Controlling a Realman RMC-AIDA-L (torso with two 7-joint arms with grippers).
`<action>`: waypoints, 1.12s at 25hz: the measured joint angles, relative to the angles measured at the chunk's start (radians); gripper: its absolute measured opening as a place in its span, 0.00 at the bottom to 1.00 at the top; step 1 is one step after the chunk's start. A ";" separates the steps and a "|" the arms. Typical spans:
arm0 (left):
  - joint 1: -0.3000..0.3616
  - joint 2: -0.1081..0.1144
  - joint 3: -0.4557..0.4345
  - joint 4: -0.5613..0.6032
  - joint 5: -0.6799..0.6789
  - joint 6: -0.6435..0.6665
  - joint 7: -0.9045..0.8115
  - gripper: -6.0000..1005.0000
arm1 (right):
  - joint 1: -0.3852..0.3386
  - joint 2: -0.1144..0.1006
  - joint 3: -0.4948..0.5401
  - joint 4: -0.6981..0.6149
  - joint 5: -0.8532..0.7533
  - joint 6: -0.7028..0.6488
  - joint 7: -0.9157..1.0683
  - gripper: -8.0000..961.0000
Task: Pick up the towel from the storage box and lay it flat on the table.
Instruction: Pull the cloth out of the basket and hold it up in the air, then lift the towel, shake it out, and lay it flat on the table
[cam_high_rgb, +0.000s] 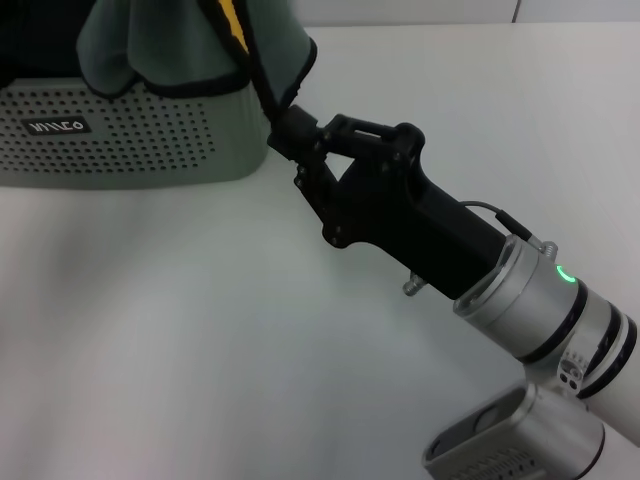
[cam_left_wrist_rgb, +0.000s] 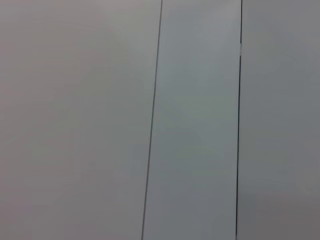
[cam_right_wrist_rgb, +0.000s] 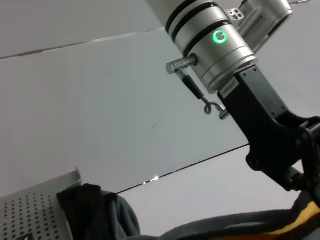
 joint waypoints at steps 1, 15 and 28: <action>-0.002 0.000 -0.002 -0.005 0.000 0.004 0.000 0.04 | 0.000 0.000 0.000 -0.001 0.000 0.005 0.002 0.15; 0.012 0.002 -0.126 -0.116 0.008 0.246 0.053 0.04 | -0.035 -0.007 0.003 0.057 -0.002 -0.325 0.661 0.01; -0.066 0.006 -0.303 -0.204 0.063 0.749 0.082 0.04 | -0.011 -0.089 0.222 0.058 -0.252 -0.593 1.414 0.01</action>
